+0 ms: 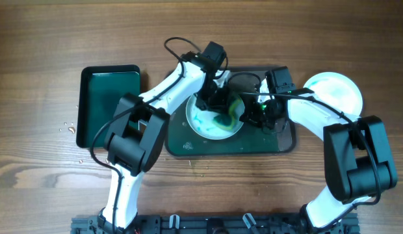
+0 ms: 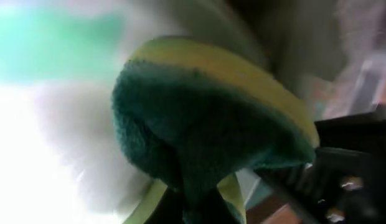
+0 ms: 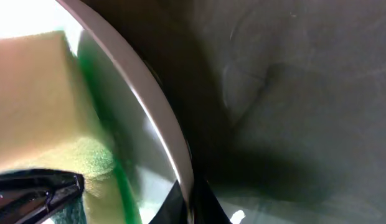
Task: Clean dirty plates on tray and stack at the side
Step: 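Scrub the last plate with the sponge in the left gripper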
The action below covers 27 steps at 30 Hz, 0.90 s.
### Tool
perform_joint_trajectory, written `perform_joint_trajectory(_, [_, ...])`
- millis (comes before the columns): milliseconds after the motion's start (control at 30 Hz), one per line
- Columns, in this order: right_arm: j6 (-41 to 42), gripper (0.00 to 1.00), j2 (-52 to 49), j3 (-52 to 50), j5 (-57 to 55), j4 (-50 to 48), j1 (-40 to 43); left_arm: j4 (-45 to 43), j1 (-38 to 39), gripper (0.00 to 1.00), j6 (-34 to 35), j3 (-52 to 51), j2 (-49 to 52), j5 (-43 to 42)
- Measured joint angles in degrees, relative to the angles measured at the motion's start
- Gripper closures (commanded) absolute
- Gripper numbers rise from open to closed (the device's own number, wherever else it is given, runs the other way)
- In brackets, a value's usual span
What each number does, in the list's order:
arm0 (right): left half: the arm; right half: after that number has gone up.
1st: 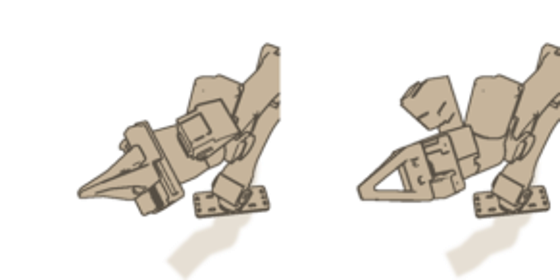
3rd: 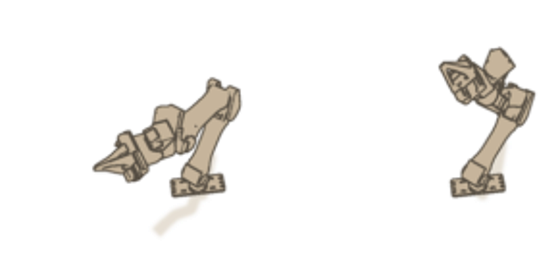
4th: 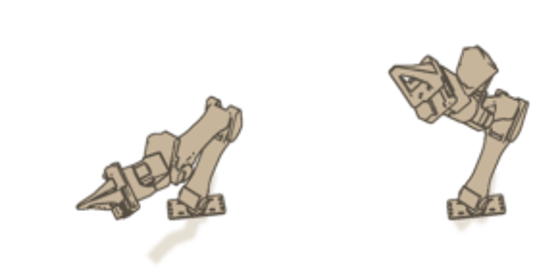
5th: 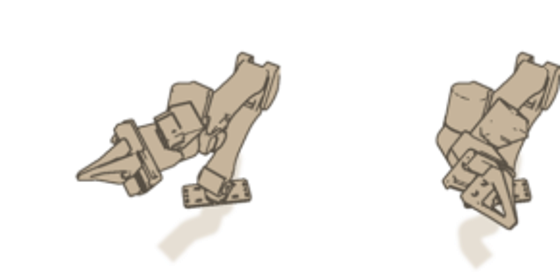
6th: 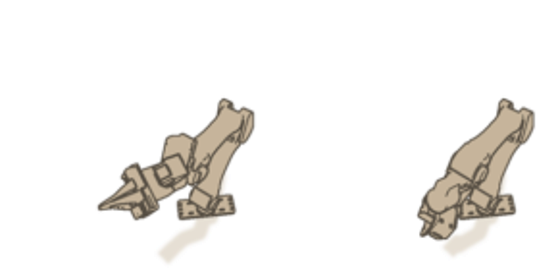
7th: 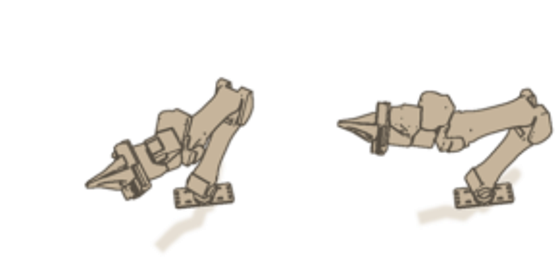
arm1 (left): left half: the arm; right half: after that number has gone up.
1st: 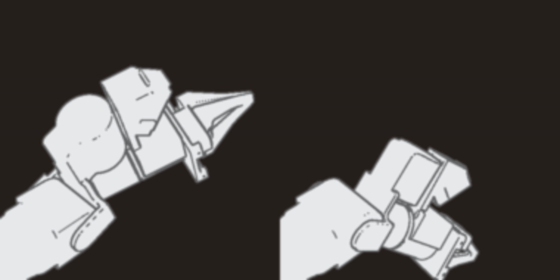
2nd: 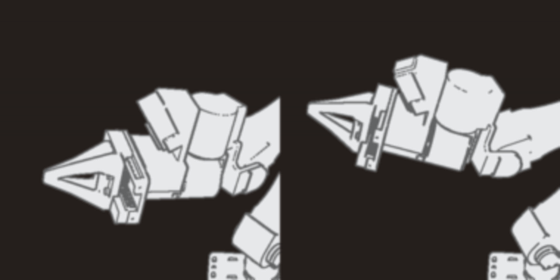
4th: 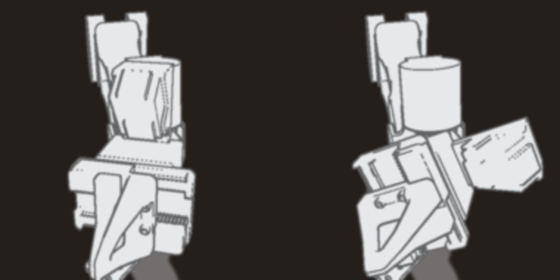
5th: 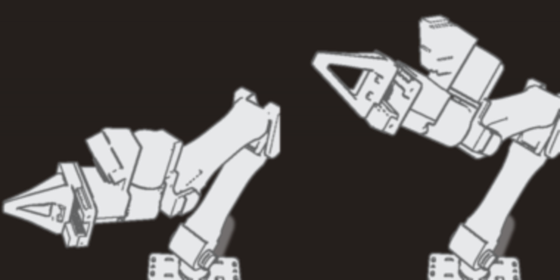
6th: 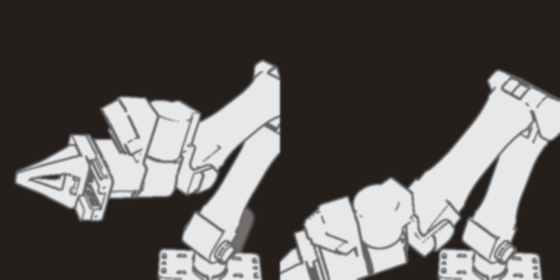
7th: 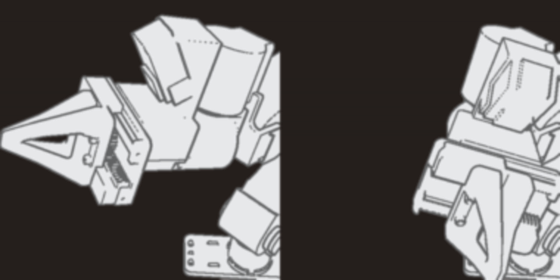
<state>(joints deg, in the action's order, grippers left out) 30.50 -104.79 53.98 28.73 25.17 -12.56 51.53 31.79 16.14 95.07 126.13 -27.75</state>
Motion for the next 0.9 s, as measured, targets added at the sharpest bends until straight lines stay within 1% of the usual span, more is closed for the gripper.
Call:
perform_joint_trajectory(67, [0.31, 0.96, -0.02, 0.00, 0.02, -0.02, 0.00, -1.97, 0.31, 0.96, 0.31, 0.00, 0.00, 0.94])
perform_joint_trajectory(133, [0.33, 0.96, -0.04, 0.00, 0.00, -0.09, 0.00, -2.64, 0.46, 0.96, 1.84, 0.00, 0.00, 5.14])
perform_joint_trajectory(233, [0.33, 0.96, -0.04, 0.00, 0.00, -0.20, 0.00, -2.25, 0.52, 0.96, 4.48, 0.00, 0.00, 14.01])
perform_joint_trajectory(400, [0.33, 0.96, -0.04, 0.00, 0.00, -0.20, -0.02, 3.08, 1.22, 0.96, 10.51, 0.76, -0.11, 31.45])
perform_joint_trajectory(533, [0.33, 0.96, -0.11, -0.02, -0.02, -0.70, -0.07, 7.30, 1.33, 0.96, 12.81, 0.81, -0.13, 38.73])
perform_joint_trajectory(733, [-1.92, 0.96, -0.68, -0.33, 2.03, -3.39, 0.96, 8.66, 1.22, 0.96, 13.99, 0.79, -0.13, 39.67])
perform_joint_trajectory(833, [-4.81, 0.96, -1.53, -0.33, 4.79, -4.42, 2.60, 8.15, 0.52, 0.96, 13.84, 0.79, -0.13, 37.31])
perform_joint_trajectory(900, [-6.95, 0.96, -2.27, -0.33, 6.78, -4.74, 3.85, 7.41, -0.57, 0.96, 11.91, 0.79, -0.13, 33.40])
